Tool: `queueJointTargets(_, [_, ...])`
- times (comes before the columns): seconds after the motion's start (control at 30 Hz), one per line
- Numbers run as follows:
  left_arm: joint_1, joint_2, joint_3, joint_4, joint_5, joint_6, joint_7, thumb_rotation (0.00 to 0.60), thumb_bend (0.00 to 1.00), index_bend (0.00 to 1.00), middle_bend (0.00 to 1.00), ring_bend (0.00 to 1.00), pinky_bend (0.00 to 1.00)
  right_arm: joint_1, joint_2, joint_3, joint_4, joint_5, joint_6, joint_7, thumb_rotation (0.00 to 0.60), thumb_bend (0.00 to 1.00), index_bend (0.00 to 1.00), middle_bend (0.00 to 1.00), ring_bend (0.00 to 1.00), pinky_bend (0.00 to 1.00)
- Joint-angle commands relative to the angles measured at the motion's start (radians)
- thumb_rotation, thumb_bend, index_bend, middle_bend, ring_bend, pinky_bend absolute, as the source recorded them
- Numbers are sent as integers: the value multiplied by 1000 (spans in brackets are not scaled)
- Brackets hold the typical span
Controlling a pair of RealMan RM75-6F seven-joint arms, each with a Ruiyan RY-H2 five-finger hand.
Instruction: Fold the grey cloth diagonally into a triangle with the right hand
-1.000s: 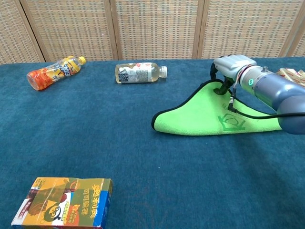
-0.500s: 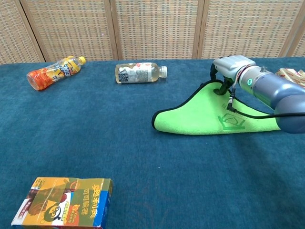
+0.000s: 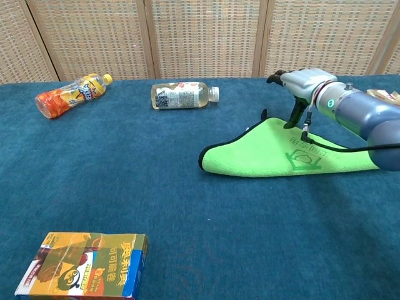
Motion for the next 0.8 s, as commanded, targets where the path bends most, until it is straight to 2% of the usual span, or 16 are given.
queueJointTargets(0.03, [0,1,0,0,-1,-1,-2,600,152,0,0,0,0,-9,17,1,-27,-2,24,-10,600,194,1,0,0,0])
queueJointTargets(0.13, [-1,1,0,1,-1,-2,-5,600,152,0,0,0,0,-28,45,-1,-77,-8,63,-17,600,193,1,0,0,0])
queueJointTargets(0.27, [-2,2,1,4,-3,-10,-14,600,153,0,0,0,0,-84,120,-20,-212,-28,139,-44,600,194,6,0,0,0])
queueJointTargets(0.4, [-4,2,5,4,2,-14,-17,600,152,0,0,0,0,-161,229,-50,-410,-31,203,-117,600,193,13,0,0,0])
queueJointTargets(0.47, [-4,3,8,3,7,-14,-21,600,152,0,0,0,0,-213,302,-68,-543,-22,238,-160,600,192,13,0,0,0])
queueJointTargets(0.63, [-5,6,14,0,15,-18,-32,600,152,0,0,0,0,-355,463,-130,-833,-67,402,-189,600,188,13,0,0,0])
queueJointTargets(0.73, [-5,7,17,-3,23,-16,-38,600,152,0,0,0,0,-439,533,-177,-945,-116,507,-178,600,177,13,0,0,0])
queueJointTargets(0.8, [-5,8,19,-4,26,-16,-40,600,153,0,0,0,0,-481,559,-202,-981,-141,557,-167,600,160,13,0,0,0])
